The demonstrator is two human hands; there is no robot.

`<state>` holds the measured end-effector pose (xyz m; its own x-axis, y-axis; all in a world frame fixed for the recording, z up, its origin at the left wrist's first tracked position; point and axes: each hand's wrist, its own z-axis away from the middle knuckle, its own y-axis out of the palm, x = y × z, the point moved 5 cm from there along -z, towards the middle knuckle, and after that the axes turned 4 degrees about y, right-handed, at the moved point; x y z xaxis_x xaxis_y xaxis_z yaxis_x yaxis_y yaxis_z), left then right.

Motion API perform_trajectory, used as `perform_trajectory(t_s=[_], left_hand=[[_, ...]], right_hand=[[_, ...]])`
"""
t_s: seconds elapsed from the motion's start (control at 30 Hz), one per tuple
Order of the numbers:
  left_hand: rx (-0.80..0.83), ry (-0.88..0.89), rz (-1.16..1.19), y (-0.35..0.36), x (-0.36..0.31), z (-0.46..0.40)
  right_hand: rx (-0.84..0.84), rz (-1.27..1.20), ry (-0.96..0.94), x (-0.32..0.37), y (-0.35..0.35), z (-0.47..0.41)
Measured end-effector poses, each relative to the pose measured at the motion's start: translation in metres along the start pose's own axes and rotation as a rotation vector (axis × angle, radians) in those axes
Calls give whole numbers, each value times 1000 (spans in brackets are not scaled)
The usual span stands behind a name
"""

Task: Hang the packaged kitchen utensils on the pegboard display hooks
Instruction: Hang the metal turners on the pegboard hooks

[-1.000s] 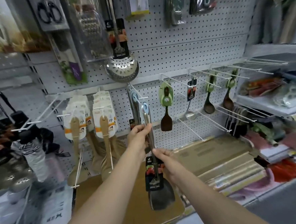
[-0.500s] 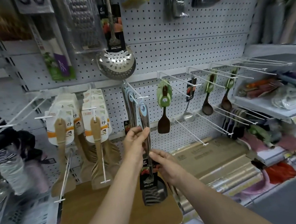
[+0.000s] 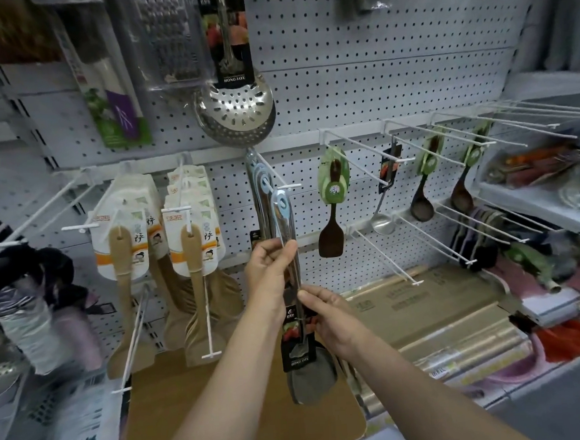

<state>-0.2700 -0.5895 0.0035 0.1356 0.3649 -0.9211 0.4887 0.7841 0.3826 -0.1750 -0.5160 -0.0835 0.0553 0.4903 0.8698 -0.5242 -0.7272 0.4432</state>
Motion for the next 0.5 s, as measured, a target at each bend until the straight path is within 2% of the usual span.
perform_trajectory(t_s=[0.33,0.5], left_hand=[[-62,-23,-25,-4,-5,-44],[-69,-34,-25,-7,-7,-69]], right_hand=[[-30,7,55,13,22,-30],[8,11,65,20,31,-53]])
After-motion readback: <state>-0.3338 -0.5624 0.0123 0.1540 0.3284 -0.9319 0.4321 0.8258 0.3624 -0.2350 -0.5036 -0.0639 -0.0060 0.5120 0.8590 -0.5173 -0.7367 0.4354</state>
